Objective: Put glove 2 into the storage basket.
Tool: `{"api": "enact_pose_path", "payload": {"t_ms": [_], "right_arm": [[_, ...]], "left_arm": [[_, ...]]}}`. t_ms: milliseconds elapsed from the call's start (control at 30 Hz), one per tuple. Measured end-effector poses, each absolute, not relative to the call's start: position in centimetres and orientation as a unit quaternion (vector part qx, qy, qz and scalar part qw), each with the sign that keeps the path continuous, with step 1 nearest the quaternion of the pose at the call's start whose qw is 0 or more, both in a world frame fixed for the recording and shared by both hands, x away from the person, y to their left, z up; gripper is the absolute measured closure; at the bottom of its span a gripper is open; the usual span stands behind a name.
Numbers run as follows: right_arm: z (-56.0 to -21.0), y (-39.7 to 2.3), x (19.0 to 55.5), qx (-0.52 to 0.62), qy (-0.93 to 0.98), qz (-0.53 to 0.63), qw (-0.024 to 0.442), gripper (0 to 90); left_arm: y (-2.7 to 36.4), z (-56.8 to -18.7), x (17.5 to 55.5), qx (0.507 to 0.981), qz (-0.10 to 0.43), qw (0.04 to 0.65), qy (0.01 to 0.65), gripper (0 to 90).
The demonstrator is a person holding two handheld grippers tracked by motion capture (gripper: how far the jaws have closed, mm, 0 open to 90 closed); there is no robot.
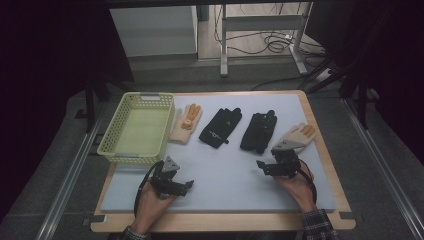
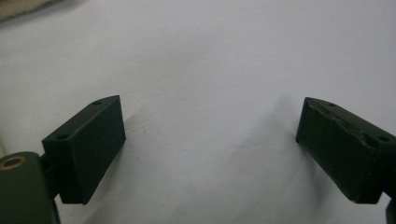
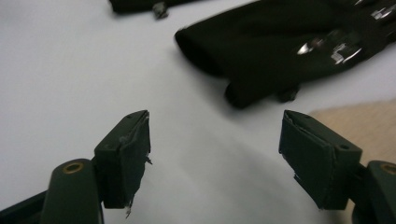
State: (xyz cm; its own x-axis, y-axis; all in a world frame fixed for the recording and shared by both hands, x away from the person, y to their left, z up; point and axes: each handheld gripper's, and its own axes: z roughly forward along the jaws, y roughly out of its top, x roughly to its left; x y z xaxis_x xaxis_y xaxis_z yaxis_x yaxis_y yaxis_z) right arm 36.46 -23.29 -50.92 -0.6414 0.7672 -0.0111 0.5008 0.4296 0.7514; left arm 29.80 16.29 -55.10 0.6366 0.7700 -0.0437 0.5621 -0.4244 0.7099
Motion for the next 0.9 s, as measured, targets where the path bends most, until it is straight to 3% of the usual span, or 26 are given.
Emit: {"api": "enact_pose_path", "payload": {"t_ms": [400,633,733,900], "right_arm": [[-49.2,-23.7,41.2,0.399,0.820,0.360,0.197,36.3],[-49.1,-23.2,45.2,0.403,0.821,0.348,0.205,53.4],[-49.3,-22.8,46.7,0.410,0.821,0.343,0.199,52.1],[-50.4,-22.3,48.7,0.423,0.820,0.327,0.204,35.2]], "left_arm": [[16.3,-55.1,29.8,0.832,0.146,0.356,0.400,8.3],[16.3,-55.1,29.8,0.831,0.146,0.357,0.401,8.3],[16.3,-55.1,29.8,0.831,0.146,0.358,0.401,8.3],[16.3,-55.1,29.8,0.831,0.145,0.358,0.401,8.3]]}}
